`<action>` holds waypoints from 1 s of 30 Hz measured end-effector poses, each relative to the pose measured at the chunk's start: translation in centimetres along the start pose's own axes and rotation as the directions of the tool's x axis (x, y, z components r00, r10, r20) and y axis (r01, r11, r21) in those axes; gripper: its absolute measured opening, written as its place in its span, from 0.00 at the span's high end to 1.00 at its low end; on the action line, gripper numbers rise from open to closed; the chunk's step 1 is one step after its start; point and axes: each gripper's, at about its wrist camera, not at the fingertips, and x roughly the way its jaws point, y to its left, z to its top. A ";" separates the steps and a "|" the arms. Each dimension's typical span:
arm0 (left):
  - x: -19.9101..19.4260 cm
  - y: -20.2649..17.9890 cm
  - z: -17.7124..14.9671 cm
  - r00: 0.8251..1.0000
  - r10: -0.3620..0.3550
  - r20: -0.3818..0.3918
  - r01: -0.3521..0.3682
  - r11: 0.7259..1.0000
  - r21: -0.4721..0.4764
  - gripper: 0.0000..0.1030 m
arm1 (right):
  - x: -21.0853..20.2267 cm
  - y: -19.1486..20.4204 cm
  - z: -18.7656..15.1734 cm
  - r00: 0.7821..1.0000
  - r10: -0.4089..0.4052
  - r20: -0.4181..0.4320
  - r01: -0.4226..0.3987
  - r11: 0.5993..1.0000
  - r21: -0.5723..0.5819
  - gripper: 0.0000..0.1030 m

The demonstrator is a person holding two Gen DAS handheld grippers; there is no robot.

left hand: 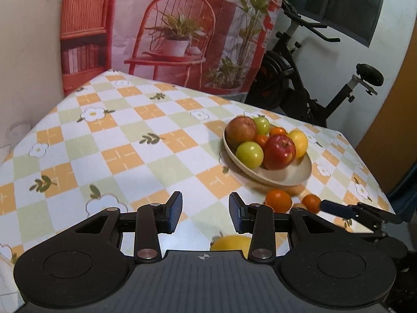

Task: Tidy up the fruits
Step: 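Move the left gripper to the large yellow grapefruit and close on it, then lift the grapefruit with the left gripper and carry it over the plate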

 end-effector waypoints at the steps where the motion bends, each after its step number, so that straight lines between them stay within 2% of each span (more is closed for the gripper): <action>1: 0.0 0.2 -0.2 1.000 -0.002 -0.005 0.002 1.000 -0.004 0.60 | 0.1 0.7 -0.1 1.000 0.012 -0.013 -0.012 1.000 -0.012 0.43; 5: 0.1 1.2 -1.0 1.000 -0.013 -0.021 0.013 1.000 -0.025 0.60 | 0.6 2.8 -0.3 0.998 0.042 -0.057 -0.045 0.997 -0.057 0.43; 8: 0.8 2.0 -1.7 0.997 -0.049 -0.052 0.046 0.997 -0.054 0.60 | 1.1 4.4 -0.3 0.994 0.060 -0.090 -0.069 0.993 -0.100 0.43; 13: 1.9 4.2 -2.5 0.988 -0.128 -0.087 0.112 0.979 -0.171 0.61 | 1.8 6.0 -0.8 0.984 0.092 -0.155 -0.115 0.983 -0.145 0.43; 16: 2.3 5.0 -2.7 0.978 -0.190 -0.088 0.166 0.959 -0.229 0.61 | 2.3 6.9 -1.1 0.977 0.108 -0.186 -0.140 0.976 -0.168 0.43; 21: 3.2 5.0 -3.2 0.957 -0.269 -0.104 0.234 0.934 -0.269 0.61 | 3.3 7.9 -1.5 0.964 0.134 -0.229 -0.181 0.963 -0.201 0.44; 30: 3.9 4.5 -3.6 0.926 -0.359 -0.120 0.310 0.901 -0.303 0.61 | 4.0 8.1 -1.6 0.954 0.164 -0.251 -0.217 0.955 -0.202 0.48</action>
